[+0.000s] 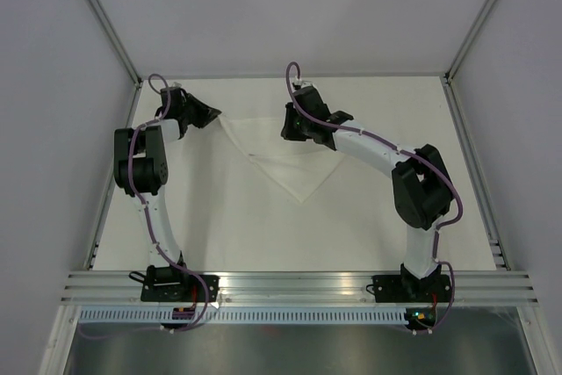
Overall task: Fold the napkin, place the utensils inside, and roll it up
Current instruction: Fold the napkin at the center of the board.
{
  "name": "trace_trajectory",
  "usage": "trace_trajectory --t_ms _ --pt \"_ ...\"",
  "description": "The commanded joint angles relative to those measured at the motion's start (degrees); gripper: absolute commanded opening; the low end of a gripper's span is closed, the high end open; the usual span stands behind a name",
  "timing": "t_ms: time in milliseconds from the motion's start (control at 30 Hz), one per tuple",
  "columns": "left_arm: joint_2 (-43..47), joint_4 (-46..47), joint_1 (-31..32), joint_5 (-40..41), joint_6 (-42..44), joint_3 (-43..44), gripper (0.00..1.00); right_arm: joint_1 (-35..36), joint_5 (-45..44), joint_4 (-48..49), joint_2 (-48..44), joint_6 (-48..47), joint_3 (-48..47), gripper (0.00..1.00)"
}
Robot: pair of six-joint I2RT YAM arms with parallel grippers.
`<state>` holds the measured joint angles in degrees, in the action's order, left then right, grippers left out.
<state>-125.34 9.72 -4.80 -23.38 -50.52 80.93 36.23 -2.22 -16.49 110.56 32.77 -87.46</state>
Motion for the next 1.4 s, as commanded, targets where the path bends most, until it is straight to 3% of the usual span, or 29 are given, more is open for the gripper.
trace_trajectory --t_ms 0,33,333,433,967,1133,1367 --pt "0.4 10.0 -0.3 -8.1 0.8 -1.5 0.06 -0.5 0.3 1.7 -2.8 -0.1 -0.1 0.22" --pt "0.4 11.3 -0.2 -9.0 0.3 -2.1 0.02 -0.5 0.3 1.7 -2.8 -0.1 -0.1 0.22" --pt "5.2 31.4 1.6 -19.4 -2.9 -14.5 0.02 -1.2 0.1 1.1 -2.9 0.1 -1.1 0.22" --pt "8.1 34.3 3.5 -20.8 -2.5 -17.9 0.02 -1.5 -1.2 -0.4 -3.0 -0.3 -1.9 0.22" --pt "19.0 35.8 19.9 -20.9 2.6 -30.1 0.02 -2.2 -4.8 -3.4 -6.8 -1.9 -1.0 0.22" --pt "20.0 39.2 22.3 -21.0 1.3 -34.2 0.02 -2.2 -5.2 -4.3 -7.5 -2.0 -0.6 0.22" --pt "21.6 36.5 26.2 -21.2 3.4 -34.6 0.02 -2.2 -5.7 -4.7 -8.5 -1.9 0.0 0.22"
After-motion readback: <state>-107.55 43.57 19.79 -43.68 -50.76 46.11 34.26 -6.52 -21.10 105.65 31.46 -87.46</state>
